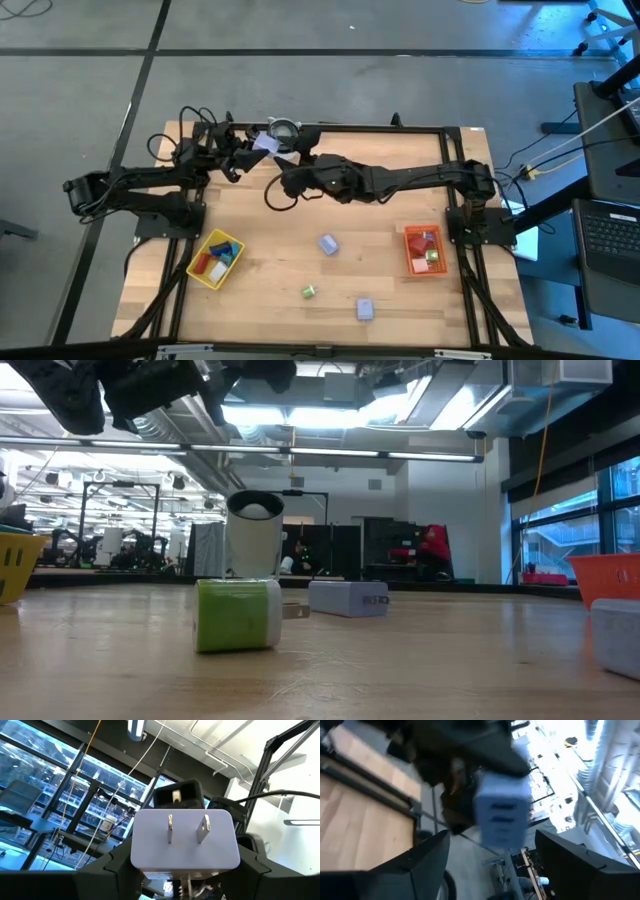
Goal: Pick & Place Office items
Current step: Put the bottom left white charger adapter into the orange basket
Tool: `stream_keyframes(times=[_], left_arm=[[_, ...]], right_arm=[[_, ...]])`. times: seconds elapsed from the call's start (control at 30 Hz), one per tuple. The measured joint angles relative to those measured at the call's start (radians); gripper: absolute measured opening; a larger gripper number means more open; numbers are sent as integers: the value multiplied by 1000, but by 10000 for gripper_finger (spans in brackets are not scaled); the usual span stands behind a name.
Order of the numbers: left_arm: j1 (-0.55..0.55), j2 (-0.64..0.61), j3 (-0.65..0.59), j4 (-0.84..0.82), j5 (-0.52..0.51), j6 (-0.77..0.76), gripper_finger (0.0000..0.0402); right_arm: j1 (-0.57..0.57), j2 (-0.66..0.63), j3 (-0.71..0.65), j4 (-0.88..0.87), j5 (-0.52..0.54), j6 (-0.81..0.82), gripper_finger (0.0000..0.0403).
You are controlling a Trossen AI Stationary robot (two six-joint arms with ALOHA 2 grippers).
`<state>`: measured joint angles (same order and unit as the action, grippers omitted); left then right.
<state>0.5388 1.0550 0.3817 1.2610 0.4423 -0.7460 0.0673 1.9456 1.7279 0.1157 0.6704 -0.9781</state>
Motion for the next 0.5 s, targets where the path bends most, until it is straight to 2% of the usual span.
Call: stream_keyframes(times=[0.2, 0.33, 0.5], left_arm=[[0, 4, 0, 0, 3, -12, 208], [0, 4, 0, 0, 5, -18, 208], [0, 3, 1, 11, 14, -23, 208]], right_arm=[[-2, 0, 0, 94, -6, -8, 294], [-14, 0, 0, 94, -54, -3, 273], [-17, 0, 0, 99, -63, -1, 232]])
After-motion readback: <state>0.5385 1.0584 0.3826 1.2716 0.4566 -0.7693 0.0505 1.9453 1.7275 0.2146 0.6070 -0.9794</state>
